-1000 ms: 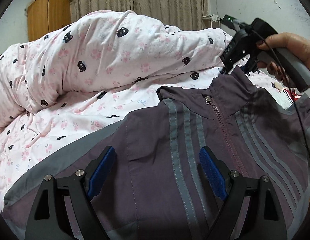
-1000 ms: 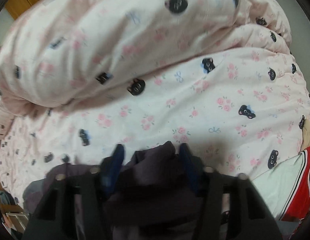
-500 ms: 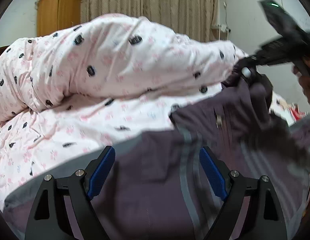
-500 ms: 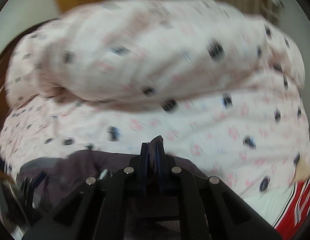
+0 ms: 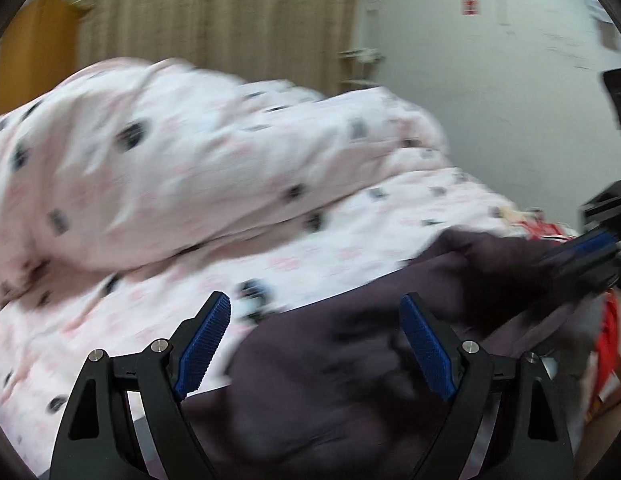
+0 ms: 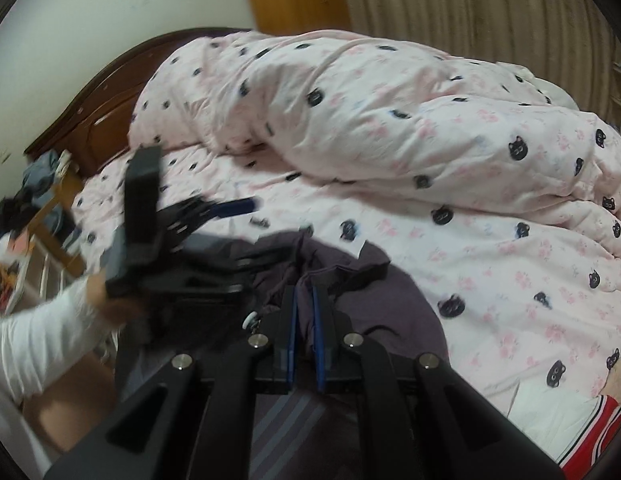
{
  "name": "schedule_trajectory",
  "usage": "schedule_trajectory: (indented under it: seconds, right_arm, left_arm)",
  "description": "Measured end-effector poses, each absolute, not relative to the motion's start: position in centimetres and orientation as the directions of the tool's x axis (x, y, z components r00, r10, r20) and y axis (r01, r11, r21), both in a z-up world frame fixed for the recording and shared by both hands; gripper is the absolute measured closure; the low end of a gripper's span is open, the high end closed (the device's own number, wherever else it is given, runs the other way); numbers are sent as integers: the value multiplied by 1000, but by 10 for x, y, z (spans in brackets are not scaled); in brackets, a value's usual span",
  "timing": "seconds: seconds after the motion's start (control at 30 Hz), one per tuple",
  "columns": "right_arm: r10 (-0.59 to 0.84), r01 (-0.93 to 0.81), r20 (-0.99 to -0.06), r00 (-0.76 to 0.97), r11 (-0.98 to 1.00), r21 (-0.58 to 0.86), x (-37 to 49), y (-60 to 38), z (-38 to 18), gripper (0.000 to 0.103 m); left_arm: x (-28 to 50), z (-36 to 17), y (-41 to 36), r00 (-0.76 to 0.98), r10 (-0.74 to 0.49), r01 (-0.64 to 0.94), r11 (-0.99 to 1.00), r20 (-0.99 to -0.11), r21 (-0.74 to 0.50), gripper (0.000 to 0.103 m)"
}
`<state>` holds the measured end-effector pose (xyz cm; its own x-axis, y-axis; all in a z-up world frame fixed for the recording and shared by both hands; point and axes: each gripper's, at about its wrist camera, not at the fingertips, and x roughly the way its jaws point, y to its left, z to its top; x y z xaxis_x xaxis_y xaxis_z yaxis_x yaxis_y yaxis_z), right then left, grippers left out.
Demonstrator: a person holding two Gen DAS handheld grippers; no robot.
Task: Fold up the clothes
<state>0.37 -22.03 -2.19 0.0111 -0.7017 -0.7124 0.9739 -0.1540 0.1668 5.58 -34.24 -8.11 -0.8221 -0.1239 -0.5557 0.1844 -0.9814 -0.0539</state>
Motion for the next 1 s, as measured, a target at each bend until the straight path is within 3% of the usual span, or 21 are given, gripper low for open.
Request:
schedule_trajectory:
  seconds: [0.17,0.43,0.7,0.83,1.0]
  right_arm:
    - [-718,978,-695,23,-129,165,10,-208,-23,95]
    - [-759,981,-649,54,-82,178,10,-187,-15,95]
    - [-799,967,-601,-15,-164,195,-13,-178,-10,96]
    - [-726,945,-671,-151,-305,118,-33,-202,-27,102]
    - [-669,913,-712,-214,-395,96,-49,-225,-50,100]
  left_arm:
    - [32,-75,-310,-832,-68,88,-996,-551,-11,19]
    - [18,-65,-323,-853,-124,159,-987,-507,-27,19]
    - [28,-42,-360,-837,-350,388,-922,-421,-5,18]
    - [42,-47,-387,-775,-489,538,-843,-400,-12,18]
    - [52,-67,-407,-756,-481,556,-830,-444,-47,18]
